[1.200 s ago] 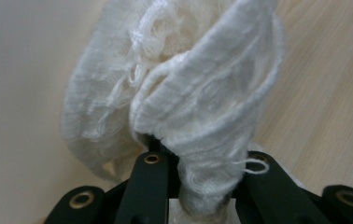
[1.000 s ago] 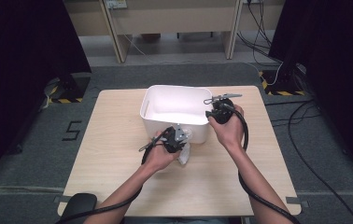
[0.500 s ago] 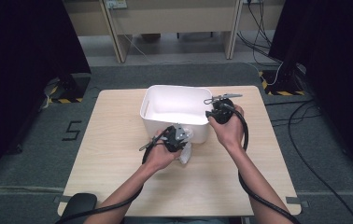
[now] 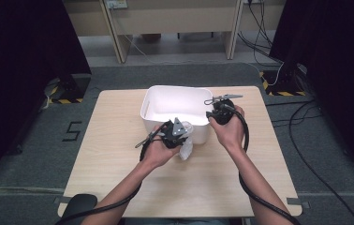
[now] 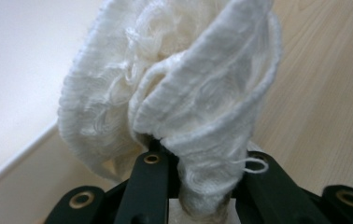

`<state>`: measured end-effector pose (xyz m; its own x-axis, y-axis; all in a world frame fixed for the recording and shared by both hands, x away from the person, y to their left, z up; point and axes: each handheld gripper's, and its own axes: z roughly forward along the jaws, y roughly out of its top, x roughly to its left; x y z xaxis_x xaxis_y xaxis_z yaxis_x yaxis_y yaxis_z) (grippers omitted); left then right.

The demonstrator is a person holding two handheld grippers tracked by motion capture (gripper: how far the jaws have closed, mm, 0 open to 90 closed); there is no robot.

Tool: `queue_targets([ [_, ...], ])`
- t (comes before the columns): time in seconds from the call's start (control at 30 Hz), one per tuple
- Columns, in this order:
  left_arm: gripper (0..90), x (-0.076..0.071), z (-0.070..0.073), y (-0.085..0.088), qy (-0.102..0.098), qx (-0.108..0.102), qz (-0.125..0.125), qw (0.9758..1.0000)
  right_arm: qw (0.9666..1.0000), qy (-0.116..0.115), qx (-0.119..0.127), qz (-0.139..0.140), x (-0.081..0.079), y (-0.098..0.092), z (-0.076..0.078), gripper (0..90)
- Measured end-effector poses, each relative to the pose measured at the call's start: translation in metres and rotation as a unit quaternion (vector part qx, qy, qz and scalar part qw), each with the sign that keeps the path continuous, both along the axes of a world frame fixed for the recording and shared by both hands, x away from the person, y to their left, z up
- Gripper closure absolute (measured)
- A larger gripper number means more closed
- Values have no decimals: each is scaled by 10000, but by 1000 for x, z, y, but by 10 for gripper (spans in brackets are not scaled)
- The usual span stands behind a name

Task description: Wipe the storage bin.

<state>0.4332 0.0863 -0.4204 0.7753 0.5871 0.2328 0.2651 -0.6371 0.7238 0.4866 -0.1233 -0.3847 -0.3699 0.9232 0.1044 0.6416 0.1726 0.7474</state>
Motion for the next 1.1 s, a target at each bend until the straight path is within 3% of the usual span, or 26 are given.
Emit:
queue_targets([
  [0.4, 778, 2, 5, -1, 13, 5, -10, 10000, 10000, -10, 14, 0, 1, 0, -1, 719],
  [1.1, 778, 4, 6, -17, 22, 68, -158, 9998, 10000, -10, -2, 20, 2, -1, -1, 716],
])
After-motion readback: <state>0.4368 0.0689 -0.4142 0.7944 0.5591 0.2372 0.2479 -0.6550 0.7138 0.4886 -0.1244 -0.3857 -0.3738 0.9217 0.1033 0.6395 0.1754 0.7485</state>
